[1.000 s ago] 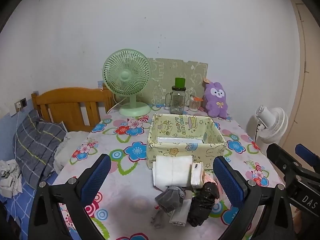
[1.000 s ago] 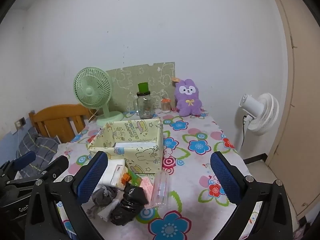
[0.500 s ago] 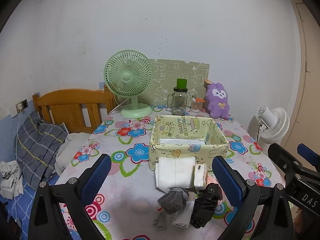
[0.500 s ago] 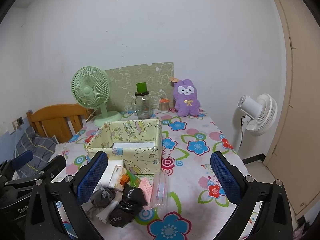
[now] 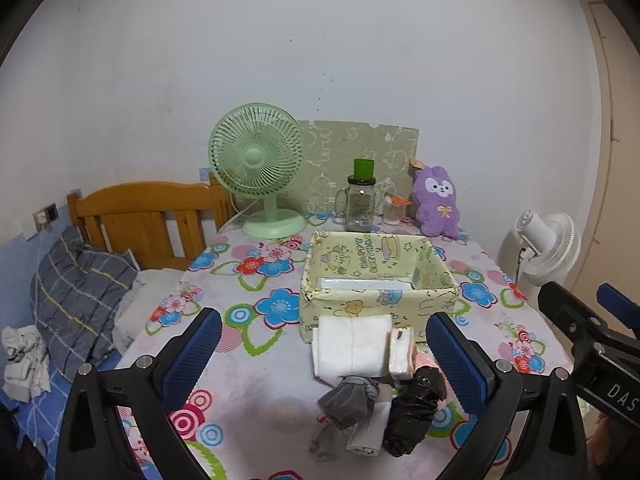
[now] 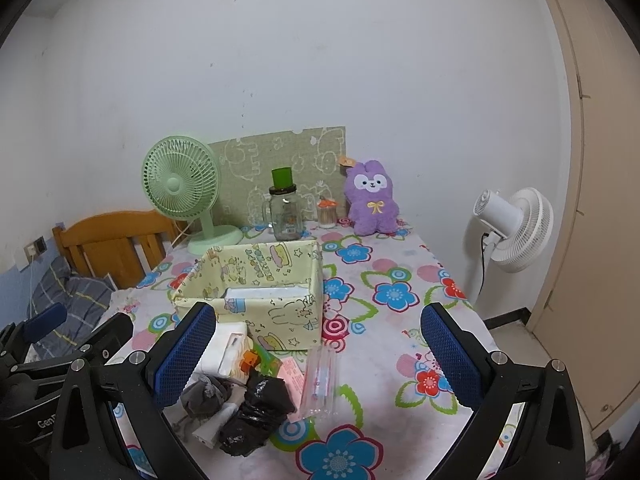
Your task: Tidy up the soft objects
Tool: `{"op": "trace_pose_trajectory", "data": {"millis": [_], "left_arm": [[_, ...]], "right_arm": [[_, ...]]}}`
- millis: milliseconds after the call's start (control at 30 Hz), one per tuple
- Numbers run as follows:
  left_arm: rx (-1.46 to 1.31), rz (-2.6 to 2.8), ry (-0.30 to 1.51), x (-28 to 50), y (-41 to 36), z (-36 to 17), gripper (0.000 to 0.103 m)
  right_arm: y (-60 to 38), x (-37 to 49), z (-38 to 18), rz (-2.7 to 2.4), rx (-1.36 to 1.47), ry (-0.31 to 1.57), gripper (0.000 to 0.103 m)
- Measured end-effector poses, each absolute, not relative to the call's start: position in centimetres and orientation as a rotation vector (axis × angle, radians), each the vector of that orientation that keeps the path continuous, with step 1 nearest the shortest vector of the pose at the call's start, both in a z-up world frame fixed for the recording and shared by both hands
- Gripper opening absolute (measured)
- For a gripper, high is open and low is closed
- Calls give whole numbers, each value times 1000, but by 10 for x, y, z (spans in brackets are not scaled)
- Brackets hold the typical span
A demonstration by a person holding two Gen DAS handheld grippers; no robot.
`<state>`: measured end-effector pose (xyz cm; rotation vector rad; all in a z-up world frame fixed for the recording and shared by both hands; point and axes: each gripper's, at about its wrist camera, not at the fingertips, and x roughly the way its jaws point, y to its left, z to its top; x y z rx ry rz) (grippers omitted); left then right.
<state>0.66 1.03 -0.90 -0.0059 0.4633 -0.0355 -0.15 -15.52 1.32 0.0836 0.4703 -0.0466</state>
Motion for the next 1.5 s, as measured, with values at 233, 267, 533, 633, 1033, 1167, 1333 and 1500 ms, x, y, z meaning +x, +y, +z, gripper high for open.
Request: {"op": "trace_pose_trajectory", "data": {"millis": [233,267,533,633,1033,1167,1333,1500], "left_arm": [[-11,-39,465,8,10,-9,103],[-12,-40,465,8,10,-9,103],[-9,-39,458,7,8,-8,103],[-12,-42,460,7,8,-8,103],[-13,-42,459,7,7,-8,103],[-15,-43,461,8,7,-7,103],[-12,-43,460,7,7,-7,103],[-12,-42,461,7,7,-7,103]], "right_arm": [[-156,-1,14,-48,84,470,103],[-156,-1,13,-47,85,471,103],[-156,-1,13,-47,91,471,103],[-156,-1,12,-46,92,470,103],[-157,-1,13,-45,94,471,103],[-157,-1,13,-44,94,471,103],[-157,-2,13,-44,96,470,103],[-157,-2,13,-41,100,469,103]]}}
